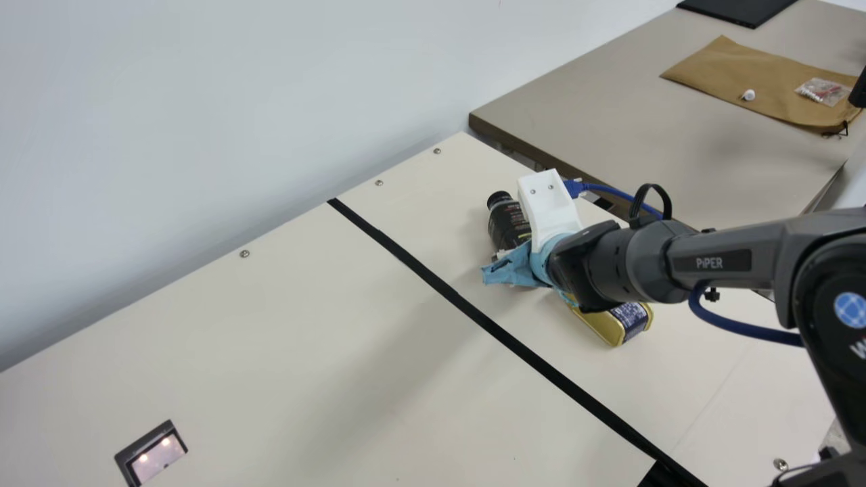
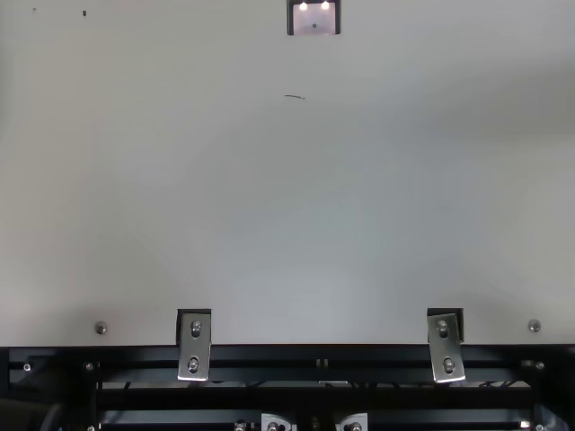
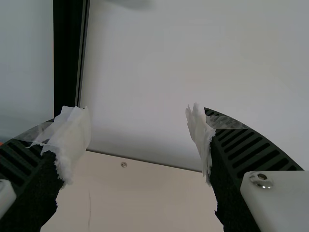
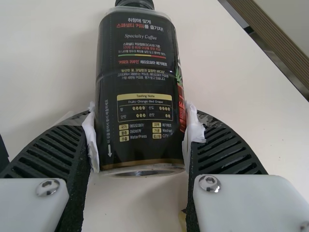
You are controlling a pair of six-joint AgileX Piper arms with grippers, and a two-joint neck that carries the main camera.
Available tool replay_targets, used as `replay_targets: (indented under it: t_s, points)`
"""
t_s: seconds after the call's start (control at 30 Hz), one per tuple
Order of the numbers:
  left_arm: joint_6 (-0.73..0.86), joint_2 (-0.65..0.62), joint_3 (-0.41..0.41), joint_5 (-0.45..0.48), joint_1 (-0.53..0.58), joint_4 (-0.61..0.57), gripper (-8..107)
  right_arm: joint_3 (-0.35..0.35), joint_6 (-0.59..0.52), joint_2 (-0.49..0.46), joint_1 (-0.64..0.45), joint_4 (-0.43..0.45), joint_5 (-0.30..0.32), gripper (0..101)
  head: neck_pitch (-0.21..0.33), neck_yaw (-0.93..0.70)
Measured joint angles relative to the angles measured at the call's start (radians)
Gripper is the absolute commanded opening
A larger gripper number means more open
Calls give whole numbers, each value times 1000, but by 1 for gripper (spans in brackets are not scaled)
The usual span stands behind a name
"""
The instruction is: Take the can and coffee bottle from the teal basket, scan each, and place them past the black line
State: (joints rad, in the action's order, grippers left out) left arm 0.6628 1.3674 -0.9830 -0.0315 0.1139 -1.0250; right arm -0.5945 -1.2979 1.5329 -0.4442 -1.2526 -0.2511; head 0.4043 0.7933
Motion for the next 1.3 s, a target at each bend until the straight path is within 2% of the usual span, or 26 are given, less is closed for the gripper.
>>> replay_targets:
  t_s: [0.03, 0.33, 0.57, 0.83, 1.07, 1.2, 1.3]
  points:
    - [0, 0, 0, 0, 0, 0, 90, -1, -3, 2, -1, 0, 0, 101, 0, 0]
    - [0, 0, 0, 0, 0, 0, 90, -3, 4, -37, 22, -5, -28, 101, 0, -10]
    - [0, 0, 0, 0, 0, 0, 90, 7, -19, -92, 90, -47, -51, 101, -5, -107]
    - [0, 0, 0, 0, 0, 0, 90, -2, -108, -152, 194, -174, -63, 101, -5, -282]
    - [0, 0, 0, 0, 0, 0, 90, -34, -213, -190, 318, -338, -47, 101, 0, -450]
    - [0, 0, 0, 0, 0, 0, 90, -59, -273, -209, 396, -442, -28, 101, 0, -507]
    - [0, 0, 0, 0, 0, 0, 90, -70, -280, -209, 449, -487, 20, 101, -5, -507]
